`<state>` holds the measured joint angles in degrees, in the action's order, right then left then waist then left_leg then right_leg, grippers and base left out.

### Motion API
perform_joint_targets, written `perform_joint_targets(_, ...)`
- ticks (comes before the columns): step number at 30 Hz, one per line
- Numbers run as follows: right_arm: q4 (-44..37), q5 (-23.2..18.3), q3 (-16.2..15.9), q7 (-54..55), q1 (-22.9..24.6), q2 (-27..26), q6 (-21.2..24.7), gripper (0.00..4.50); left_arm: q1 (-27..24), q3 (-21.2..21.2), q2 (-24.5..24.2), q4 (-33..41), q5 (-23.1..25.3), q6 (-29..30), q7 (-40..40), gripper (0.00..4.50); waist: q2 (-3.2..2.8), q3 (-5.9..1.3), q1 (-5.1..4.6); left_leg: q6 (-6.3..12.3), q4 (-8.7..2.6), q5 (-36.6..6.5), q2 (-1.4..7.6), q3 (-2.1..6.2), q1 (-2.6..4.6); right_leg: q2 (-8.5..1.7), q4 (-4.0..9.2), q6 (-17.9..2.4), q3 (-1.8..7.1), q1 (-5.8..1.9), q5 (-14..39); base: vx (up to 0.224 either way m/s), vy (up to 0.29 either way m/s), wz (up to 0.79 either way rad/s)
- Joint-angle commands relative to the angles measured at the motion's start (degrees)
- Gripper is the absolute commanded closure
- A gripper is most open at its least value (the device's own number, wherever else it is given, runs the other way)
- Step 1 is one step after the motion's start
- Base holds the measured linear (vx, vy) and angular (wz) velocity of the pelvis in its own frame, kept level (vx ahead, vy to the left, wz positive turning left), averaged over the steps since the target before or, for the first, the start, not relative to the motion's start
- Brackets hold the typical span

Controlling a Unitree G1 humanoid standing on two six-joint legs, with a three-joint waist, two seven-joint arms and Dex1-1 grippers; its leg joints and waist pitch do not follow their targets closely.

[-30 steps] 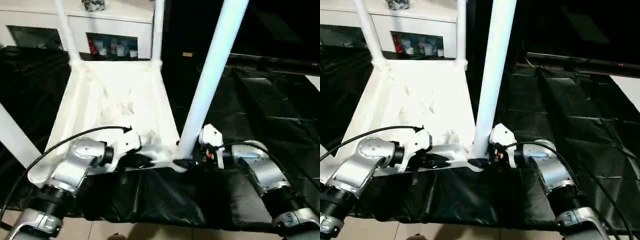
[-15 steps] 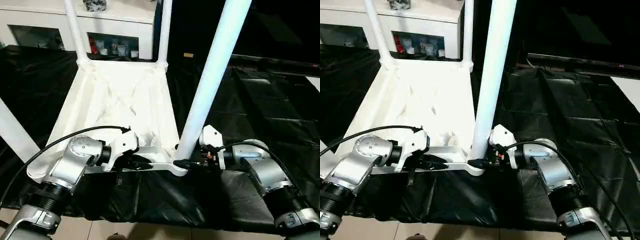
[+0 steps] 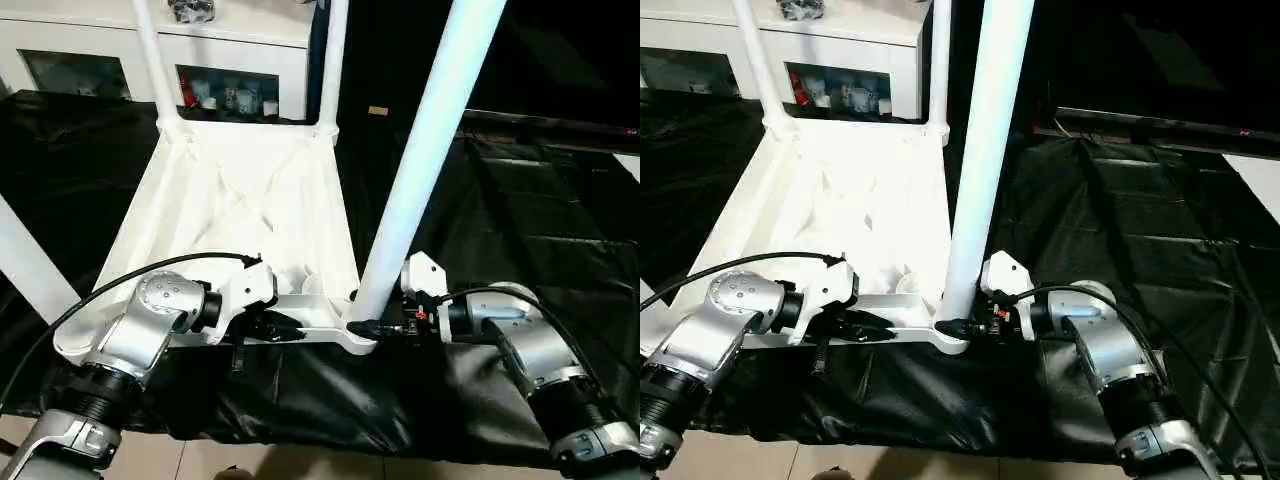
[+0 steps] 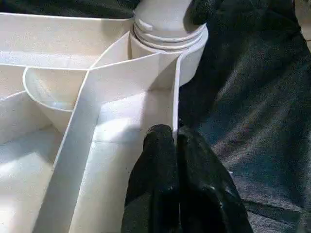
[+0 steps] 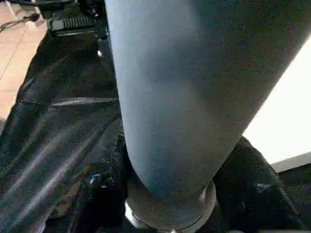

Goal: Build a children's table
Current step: Rotate leg to tighten

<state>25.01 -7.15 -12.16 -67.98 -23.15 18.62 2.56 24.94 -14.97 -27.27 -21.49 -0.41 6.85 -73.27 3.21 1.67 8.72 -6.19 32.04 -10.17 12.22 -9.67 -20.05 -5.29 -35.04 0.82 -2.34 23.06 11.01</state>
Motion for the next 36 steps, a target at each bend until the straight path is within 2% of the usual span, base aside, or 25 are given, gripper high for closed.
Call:
perform_joint_targets(1, 3.55, 1.81, -3.22, 3.47, 1.93, -3.00, 2.02, 2.49, 2.23, 2.78, 1.71, -0.61, -0.22, 0.38, 7.30, 4.50, -0.22, -2.14, -0.36, 0.62, -4.14, -16.11, 0.57, -0.34, -0.11, -2.13, 4.28, -10.22, 1.52, -2.26, 14.51, 0.000, 0.000, 0.00)
perform_joint_targets(2, 6.64, 2.99, -1.39, 11.66, 1.00, -6.19, 2.27, 2.49, 2.76, 3.43, 4.23, -0.77, 0.41, 1.98, 11.87, 4.50, -0.10, -2.09, -0.56, -0.39, -4.27, -17.86, 0.58, -0.27, 0.16, -2.28, 4.61, -9.24, 1.54, -2.01, 18.35, 0.000, 0.000, 0.00)
perform_joint_targets(4, 8.54, 3.36, -0.11, 17.42, 0.54, -8.86, 2.61, 2.49, 2.86, 3.27, 6.78, -0.37, 0.84, 3.19, 14.91, 4.50, -0.06, -1.94, -1.07, -1.32, -4.53, -19.29, 0.60, 0.02, 0.03, -2.45, 4.91, -7.89, 1.50, -2.07, 22.28, -0.026, 0.002, -0.04)
perform_joint_targets(5, 8.93, 3.39, 0.20, 18.86, 0.46, -9.59, 2.70, 2.50, 2.81, 3.10, 7.51, -0.14, 0.91, 3.57, 15.51, 4.50, -0.04, -1.98, -1.39, -1.99, -4.65, -20.08, 0.54, 0.23, -0.07, -2.54, 5.16, -6.58, 1.37, -2.13, 25.20, -0.052, 0.004, -0.08)
perform_joint_targets(6, 9.38, 3.42, 0.63, 20.77, 0.31, -10.55, 3.10, 2.50, 2.75, 2.85, 8.47, 0.10, 1.05, 3.96, 16.40, 4.50, -0.02, -1.99, -1.50, -2.00, -4.62, -20.61, 0.47, 0.31, 0.04, -2.58, 5.34, -6.06, 1.31, -2.03, 26.38, 0.000, 0.000, 0.00)
perform_joint_targets(7, 10.49, 3.96, 1.33, 26.85, -0.21, -13.83, 4.35, 2.50, 2.62, 1.68, 12.29, 0.88, 1.82, 5.65, 19.76, 4.50, -0.04, -1.96, -1.75, -1.60, -4.55, -21.34, 0.44, 0.30, 0.16, -2.58, 5.64, -5.49, 1.42, -1.75, 27.51, 0.000, 0.000, 0.00)
perform_joint_targets(8, 10.77, 4.12, 1.51, 28.53, -0.35, -14.74, 4.71, 2.50, 2.58, 1.31, 13.31, 1.12, 2.07, 6.08, 20.61, 4.50, -0.06, -1.86, -1.98, -1.63, -4.56, -21.71, 0.52, 0.24, 0.29, -2.54, 5.80, -5.48, 1.53, -1.45, 27.73, 0.000, 0.000, 0.00)
perform_joint_targets(9, 10.91, 4.24, 1.60, 29.51, -0.41, -15.31, 4.90, 2.50, 2.53, 1.08, 13.86, 1.27, 2.20, 6.31, 21.06, 4.50, 0.05, -1.79, -2.22, -1.30, -4.51, -22.58, 0.24, 0.44, 0.24, -2.55, 6.09, -4.57, 1.37, -1.48, 30.69, 0.000, 0.000, 0.00)
perform_joint_targets(12, 11.80, 3.95, 2.76, 34.53, -1.20, -18.93, 6.22, 2.50, 2.29, 0.01, 17.47, 2.33, 2.33, 7.94, 23.55, 4.50, -0.11, -1.84, -2.34, -0.63, -4.48, -22.61, 0.26, 0.33, 0.27, -2.45, 6.41, -3.89, 1.54, -1.09, 30.86, 0.000, 0.000, 0.00)
perform_joint_targets(13, 11.75, 4.33, 2.52, 35.66, -1.58, -20.67, 5.15, 2.50, 1.89, -1.25, 19.04, 3.26, 2.50, 8.26, 23.84, 4.50, -0.38, -1.92, -2.30, -0.67, -4.48, -22.90, 0.22, 0.44, 0.31, -2.52, 6.41, -3.87, 1.49, -1.09, 31.15, 0.000, 0.000, 0.00)
perform_joint_targets(14, 11.75, 4.40, 2.41, 35.60, -1.68, -21.13, 4.45, 2.50, 1.74, -1.67, 19.39, 3.56, 2.54, 8.31, 23.72, 4.50, -0.29, -1.94, -2.41, -0.69, -4.58, -22.69, 0.31, 0.47, 0.07, -2.49, 6.36, -3.81, 1.48, -1.17, 30.45, 0.000, 0.000, 0.00)
perform_joint_targets(15, 11.76, 4.49, 2.17, 35.26, -1.81, -21.76, 3.09, 1.95, 1.51, -2.35, 19.80, 4.01, 2.67, 8.28, 23.40, 4.50, -0.30, -1.97, -2.38, -0.52, -4.60, -22.79, 0.32, 0.45, 0.08, -2.45, 6.35, -3.87, 1.46, -1.15, 29.74, 0.000, 0.000, 0.00)
perform_joint_targets(19, 10.68, 2.41, 3.50, 33.75, -1.32, -20.80, 4.23, 1.71, 1.09, -2.43, 18.02, 4.49, 2.71, 6.39, 21.73, 4.50, -0.39, -2.08, -2.27, 0.24, -4.63, -21.93, 0.28, 0.32, -0.03, -2.26, 6.13, -4.33, 1.56, -1.23, 26.76, 0.000, 0.000, 0.00)
perform_joint_targets(22, 9.18, 1.32, 4.14, 29.67, -0.63, -17.45, 4.39, 1.31, 0.36, -1.03, 15.11, 5.61, 1.98, 5.50, 18.89, 4.50, -0.45, -2.31, -2.17, 0.75, -4.57, -19.41, 0.41, 0.13, -0.34, -2.10, 5.59, -5.59, 1.65, -1.61, 21.13, 0.000, 0.000, 0.00)
perform_joint_targets(24, 8.74, 1.12, 4.48, 27.83, -0.45, -16.06, 4.47, 1.20, 0.17, -0.56, 13.87, 5.90, 1.70, 5.57, 17.81, 4.50, -0.69, -2.32, -2.09, 0.86, -4.47, -18.53, 0.42, 0.02, -0.29, -2.06, 5.38, -6.42, 1.72, -1.61, 19.04, 0.000, 0.000, 0.00)
perform_joint_targets(25, 8.56, 1.05, 4.60, 27.17, -0.38, -15.56, 4.58, 1.20, 0.10, -0.41, 13.40, 5.98, 1.64, 5.48, 17.41, 4.50, -0.54, -2.40, -2.04, 1.15, -4.36, -17.70, 0.43, -0.09, -0.32, -2.02, 5.19, -7.14, 1.71, -1.77, 17.29, 0.000, 0.000, 0.00)
perform_joint_targets(28, 7.48, 1.38, 3.77, 22.21, 0.15, -12.59, 4.24, 0.85, -0.06, 0.65, 11.70, 6.33, 1.10, 5.34, 15.77, 4.50, -0.69, -2.57, -1.74, 1.81, -4.11, -14.77, 0.43, -0.25, -0.30, -1.97, 4.73, -8.71, 1.67, -2.05, 12.82, 0.000, 0.000, 0.00)
perform_joint_targets(30, 6.21, 1.09, 2.53, 17.85, 0.63, -10.02, 4.18, 0.77, -0.03, 1.26, 10.18, 6.37, 0.46, 5.13, 13.83, 4.50, -0.78, -2.52, -1.59, 2.04, -4.06, -13.37, 0.46, -0.29, -0.39, -1.80, 4.40, -9.61, 1.55, -2.28, 9.89, 0.000, 0.000, 0.00)
perform_joint_targets(36, 3.51, 1.51, 0.04, 9.60, 1.34, -5.46, 3.80, 0.27, -0.04, 1.67, 6.87, 6.60, -0.82, 4.79, 9.04, 4.50, -0.80, -2.55, -1.14, 2.47, -3.89, -12.70, 0.53, -0.42, -0.17, -1.78, 3.96, -11.02, 1.57, -2.38, 6.53, 0.000, 0.000, 0.00)
